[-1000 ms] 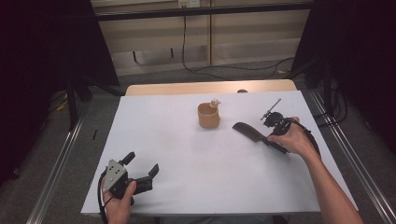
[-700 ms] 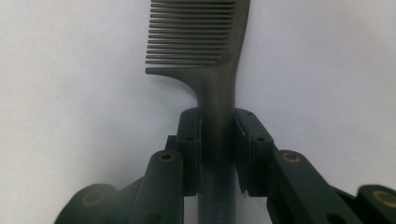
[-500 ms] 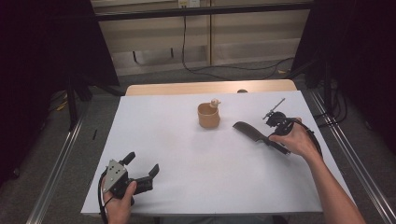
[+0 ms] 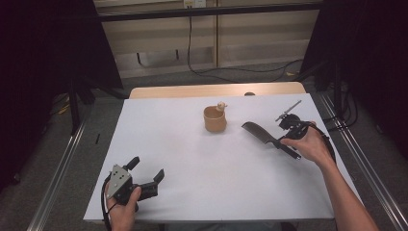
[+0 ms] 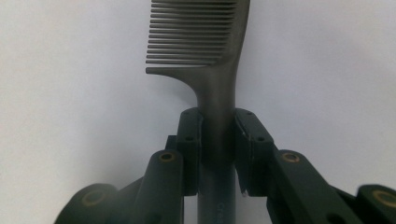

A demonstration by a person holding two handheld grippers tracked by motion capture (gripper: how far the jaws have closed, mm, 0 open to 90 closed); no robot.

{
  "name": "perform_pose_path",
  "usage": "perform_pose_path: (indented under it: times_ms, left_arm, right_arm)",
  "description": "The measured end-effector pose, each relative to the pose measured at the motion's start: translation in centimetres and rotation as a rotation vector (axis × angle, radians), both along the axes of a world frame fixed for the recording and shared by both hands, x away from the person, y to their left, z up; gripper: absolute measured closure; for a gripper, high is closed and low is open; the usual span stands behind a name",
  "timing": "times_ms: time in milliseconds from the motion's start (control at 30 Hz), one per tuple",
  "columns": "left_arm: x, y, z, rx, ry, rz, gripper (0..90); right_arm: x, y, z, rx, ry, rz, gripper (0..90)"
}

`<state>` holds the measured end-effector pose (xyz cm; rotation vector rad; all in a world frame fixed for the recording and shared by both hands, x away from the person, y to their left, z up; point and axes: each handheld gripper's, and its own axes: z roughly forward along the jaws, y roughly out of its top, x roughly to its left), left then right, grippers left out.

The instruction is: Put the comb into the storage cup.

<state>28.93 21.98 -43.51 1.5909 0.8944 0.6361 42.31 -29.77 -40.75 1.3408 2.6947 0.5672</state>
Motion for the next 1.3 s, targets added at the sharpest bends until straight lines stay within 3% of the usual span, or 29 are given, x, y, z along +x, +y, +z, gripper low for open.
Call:
perform_pose_path:
  times_ms: [167, 367, 567, 833, 867, 967, 1000, 1300]
  left_arm:
    - [0.0, 0.0, 0.0, -0.002, 0.0, 0.002, 1.9]
    - [0.0, 0.1, 0.0, 0.0, -0.003, 0.002, 1.9]
    - [0.0, 0.1, 0.0, -0.004, -0.003, 0.002, 1.9]
    - [0.0, 0.1, 0.0, 0.002, -0.002, 0.004, 1.9]
    - [0.0, 0.1, 0.0, 0.003, -0.002, 0.004, 1.9]
    - [0.0, 0.1, 0.1, 0.002, -0.002, 0.0, 1.9]
    - [-0.1, 0.1, 0.1, 0.001, -0.002, -0.002, 1.9]
    - [-0.1, 0.3, 0.1, 0.0, 0.002, -0.005, 1.9]
  right_arm:
    - [-0.3, -0.4, 0.6, 0.051, -0.035, -0.011, 73.0]
    - [-0.5, -0.4, 0.6, 0.066, -0.058, -0.022, 73.0]
    - [-1.0, -0.7, 0.5, 0.107, -0.109, -0.05, 73.0]
    - [-1.6, -1.2, 0.2, 0.175, -0.17, -0.08, 73.0]
    - [-1.7, -1.4, 0.0, 0.211, -0.179, -0.089, 72.9]
    - [-1.8, -1.4, 0.1, 0.22, -0.187, -0.097, 72.9]
    - [-1.9, -1.4, 0.1, 0.246, -0.199, -0.104, 72.9]
    - [-2.1, -1.0, 0.0, 0.282, -0.266, -0.1, 72.9]
